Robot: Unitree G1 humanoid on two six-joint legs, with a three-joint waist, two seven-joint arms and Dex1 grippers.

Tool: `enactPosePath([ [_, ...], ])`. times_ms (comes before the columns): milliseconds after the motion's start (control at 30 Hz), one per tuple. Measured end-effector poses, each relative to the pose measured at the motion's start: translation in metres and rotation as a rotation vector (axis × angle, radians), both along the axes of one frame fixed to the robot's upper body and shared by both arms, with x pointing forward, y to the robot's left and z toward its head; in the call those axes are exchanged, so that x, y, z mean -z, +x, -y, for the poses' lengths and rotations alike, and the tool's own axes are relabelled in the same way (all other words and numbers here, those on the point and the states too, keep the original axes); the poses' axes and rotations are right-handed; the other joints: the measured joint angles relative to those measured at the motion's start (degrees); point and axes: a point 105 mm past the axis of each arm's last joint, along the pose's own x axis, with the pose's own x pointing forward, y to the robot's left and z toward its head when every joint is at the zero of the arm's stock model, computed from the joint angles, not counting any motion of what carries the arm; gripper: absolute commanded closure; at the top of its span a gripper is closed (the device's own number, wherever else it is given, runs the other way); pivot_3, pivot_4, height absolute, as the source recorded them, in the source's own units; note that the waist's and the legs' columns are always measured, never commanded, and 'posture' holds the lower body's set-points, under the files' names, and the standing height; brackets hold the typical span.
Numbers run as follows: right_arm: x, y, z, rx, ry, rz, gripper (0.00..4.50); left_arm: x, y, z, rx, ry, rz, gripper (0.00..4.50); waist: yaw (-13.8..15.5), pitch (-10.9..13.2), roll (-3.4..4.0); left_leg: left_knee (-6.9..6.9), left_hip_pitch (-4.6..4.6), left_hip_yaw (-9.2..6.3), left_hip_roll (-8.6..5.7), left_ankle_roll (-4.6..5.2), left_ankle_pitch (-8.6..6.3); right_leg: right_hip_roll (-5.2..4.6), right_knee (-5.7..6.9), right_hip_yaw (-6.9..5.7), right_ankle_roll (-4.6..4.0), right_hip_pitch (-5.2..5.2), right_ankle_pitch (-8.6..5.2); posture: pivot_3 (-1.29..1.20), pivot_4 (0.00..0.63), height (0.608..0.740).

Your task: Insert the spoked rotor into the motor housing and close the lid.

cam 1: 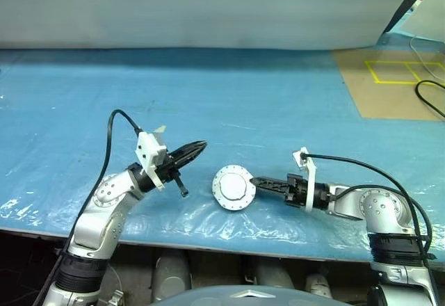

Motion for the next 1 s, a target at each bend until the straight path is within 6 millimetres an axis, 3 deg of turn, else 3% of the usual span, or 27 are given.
enactPosePath([
  [133,-0.004,0.013,-0.008,0.035,0.045,-0.037,3.35,-0.005,0.005,-0.012,-0.031,-0.111,-0.098,4.5,0.0,0.0,0.0,0.0,-0.13,0.0,-0.05,-0.04,0.02,0.01,0.05,0.0,-0.06,-0.15,0.03,0.0,0.15,0.74],
  [233,-0.011,0.025,-0.011,0.069,0.084,-0.045,3.35,-0.01,0.008,-0.024,-0.047,-0.222,-0.174,4.5,0.1,0.0,0.01,0.18,-0.76,-0.01,-0.08,-0.07,0.04,0.05,0.19,0.0,-0.1,-0.7,0.06,0.0,0.15,0.74],
  [533,-0.021,0.037,-0.025,0.08,0.173,-0.082,3.35,-0.027,0.016,-0.049,-0.087,-0.394,-0.247,4.5,0.2,0.0,0.01,0.26,-0.93,-0.02,-0.06,-0.09,0.05,0.07,0.2,-0.06,-0.09,-0.75,0.07,0.0,0.15,0.74],
  [767,-0.059,0.054,-0.04,0.059,0.305,-0.012,3.35,-0.013,0.002,-0.052,0.031,-0.554,-0.485,4.5,0.1,0.0,0.02,0.32,-0.88,-0.02,-0.03,-0.1,0.05,0.08,0.29,-0.08,-0.09,-0.76,0.07,0.0,0.15,0.74],
  [900,-0.074,0.056,-0.049,0.035,0.34,0.018,3.35,-0.006,0.004,-0.069,0.009,-0.654,-0.563,4.5,0.3,0.0,0.01,0.33,-0.91,-0.04,-0.05,-0.11,0.05,0.07,0.25,-0.08,-0.06,-0.72,0.09,0.0,0.15,0.74],
  [1000,-0.073,0.059,-0.048,0.053,0.334,0.016,3.35,-0.004,0.008,-0.082,-0.033,-0.737,-0.562,3.92,0.7,0.0,0.01,0.34,-0.95,-0.05,-0.06,-0.11,0.05,0.07,0.23,-0.08,0.11,-0.72,0.19,0.0,0.15,0.74],
])
